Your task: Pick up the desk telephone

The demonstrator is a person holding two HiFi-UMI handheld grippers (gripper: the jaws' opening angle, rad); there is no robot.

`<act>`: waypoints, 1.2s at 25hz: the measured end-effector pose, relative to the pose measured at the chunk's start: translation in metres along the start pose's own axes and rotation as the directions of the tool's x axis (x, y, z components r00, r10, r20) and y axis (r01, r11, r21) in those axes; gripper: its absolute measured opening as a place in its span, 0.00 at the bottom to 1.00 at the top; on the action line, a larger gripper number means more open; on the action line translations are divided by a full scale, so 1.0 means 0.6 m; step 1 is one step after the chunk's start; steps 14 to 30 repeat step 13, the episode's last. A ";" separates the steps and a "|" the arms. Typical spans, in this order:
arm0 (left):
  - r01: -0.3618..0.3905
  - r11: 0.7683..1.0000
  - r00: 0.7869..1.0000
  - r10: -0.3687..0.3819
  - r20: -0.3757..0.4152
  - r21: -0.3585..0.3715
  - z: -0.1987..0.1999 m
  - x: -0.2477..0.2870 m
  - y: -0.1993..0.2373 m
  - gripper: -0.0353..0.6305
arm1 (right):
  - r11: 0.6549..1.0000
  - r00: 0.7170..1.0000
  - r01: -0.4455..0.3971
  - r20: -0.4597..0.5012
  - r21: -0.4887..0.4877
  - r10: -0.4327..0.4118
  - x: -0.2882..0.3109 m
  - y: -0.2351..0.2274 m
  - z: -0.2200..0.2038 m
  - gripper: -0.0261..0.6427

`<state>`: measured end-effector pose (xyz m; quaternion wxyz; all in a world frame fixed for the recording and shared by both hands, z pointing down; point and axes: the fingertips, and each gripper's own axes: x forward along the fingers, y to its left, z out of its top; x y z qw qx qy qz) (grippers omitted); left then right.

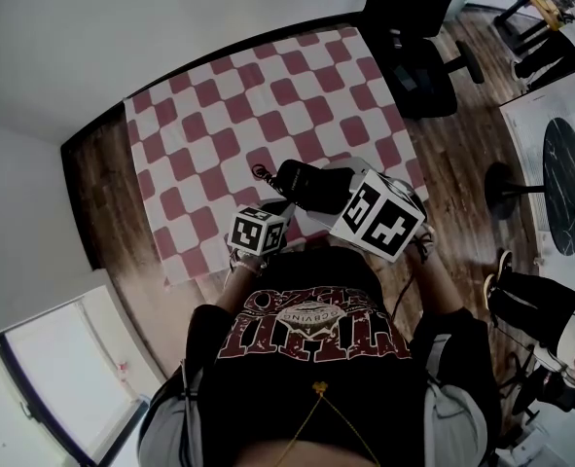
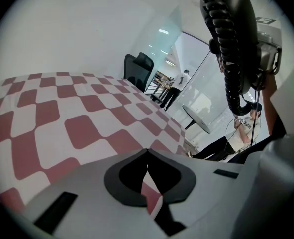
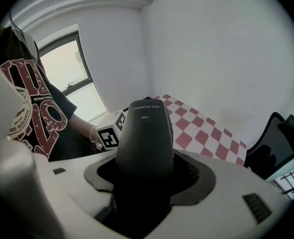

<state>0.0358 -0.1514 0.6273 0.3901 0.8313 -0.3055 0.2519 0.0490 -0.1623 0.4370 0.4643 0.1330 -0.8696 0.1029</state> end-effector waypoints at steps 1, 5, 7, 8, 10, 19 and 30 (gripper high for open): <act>0.002 1.000 1.000 -0.002 0.000 0.002 0.001 -0.001 -0.001 0.06 | 1.000 1.000 0.000 0.000 0.003 0.000 0.000 0.000 0.000 0.46; 0.005 1.000 1.000 -0.005 0.004 -0.002 0.000 0.001 0.001 0.06 | 1.000 1.000 0.001 -0.005 0.019 -0.001 0.002 0.000 -0.002 0.46; 0.007 1.000 1.000 -0.007 0.005 -0.004 0.000 0.003 0.002 0.06 | 1.000 1.000 0.001 -0.004 0.019 -0.001 0.002 -0.002 -0.001 0.46; 0.007 1.000 1.000 -0.007 0.004 -0.002 0.001 0.002 0.001 0.06 | 1.000 1.000 0.001 -0.004 0.018 -0.001 0.002 -0.003 -0.002 0.46; 0.002 1.000 1.000 -0.002 0.000 -0.002 0.001 0.002 0.003 0.06 | 1.000 1.000 -0.002 -0.005 0.017 0.002 0.002 -0.004 -0.002 0.46; 0.000 1.000 1.000 0.000 -0.001 -0.007 0.001 0.002 0.006 0.06 | 1.000 1.000 -0.005 -0.008 0.015 0.005 0.004 -0.006 -0.001 0.46; 0.000 1.000 1.000 0.000 -0.001 -0.007 0.001 0.002 0.006 0.06 | 1.000 1.000 -0.005 -0.008 0.015 0.005 0.004 -0.006 -0.001 0.46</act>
